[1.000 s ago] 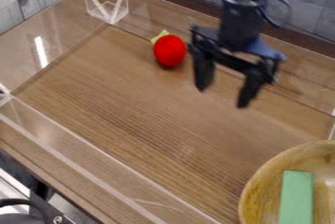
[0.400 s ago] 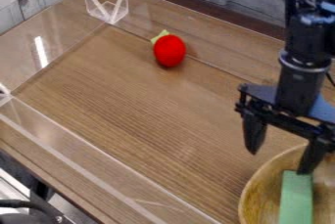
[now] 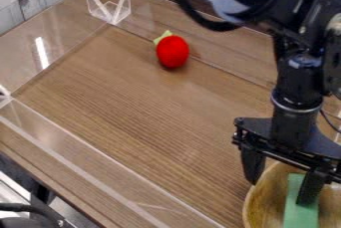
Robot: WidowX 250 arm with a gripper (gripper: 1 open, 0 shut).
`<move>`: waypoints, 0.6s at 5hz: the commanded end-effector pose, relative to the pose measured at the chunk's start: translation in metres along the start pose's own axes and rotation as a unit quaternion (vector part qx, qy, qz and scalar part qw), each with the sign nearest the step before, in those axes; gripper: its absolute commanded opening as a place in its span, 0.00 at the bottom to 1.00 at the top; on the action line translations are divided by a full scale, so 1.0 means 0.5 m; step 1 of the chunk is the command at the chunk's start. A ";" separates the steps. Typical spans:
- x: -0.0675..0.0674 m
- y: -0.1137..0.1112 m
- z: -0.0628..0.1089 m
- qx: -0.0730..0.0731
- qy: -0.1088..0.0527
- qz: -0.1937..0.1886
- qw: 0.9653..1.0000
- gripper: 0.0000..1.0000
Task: Put the green stick in the brown bowl
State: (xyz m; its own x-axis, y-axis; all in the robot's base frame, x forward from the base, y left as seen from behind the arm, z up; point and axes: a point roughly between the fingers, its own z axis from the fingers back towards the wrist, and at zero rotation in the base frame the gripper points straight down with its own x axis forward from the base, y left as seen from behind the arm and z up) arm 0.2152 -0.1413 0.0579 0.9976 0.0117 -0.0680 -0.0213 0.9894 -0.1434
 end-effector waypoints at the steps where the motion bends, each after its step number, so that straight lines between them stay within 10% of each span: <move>1: 0.025 -0.019 0.021 -0.014 -0.022 -0.025 0.999 1.00; 3: 0.044 -0.013 0.012 -0.018 -0.027 -0.030 0.999 1.00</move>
State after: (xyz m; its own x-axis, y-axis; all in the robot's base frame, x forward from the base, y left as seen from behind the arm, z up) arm 0.2332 -0.1457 0.0558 0.9985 -0.0446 -0.0332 0.0385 0.9853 -0.1662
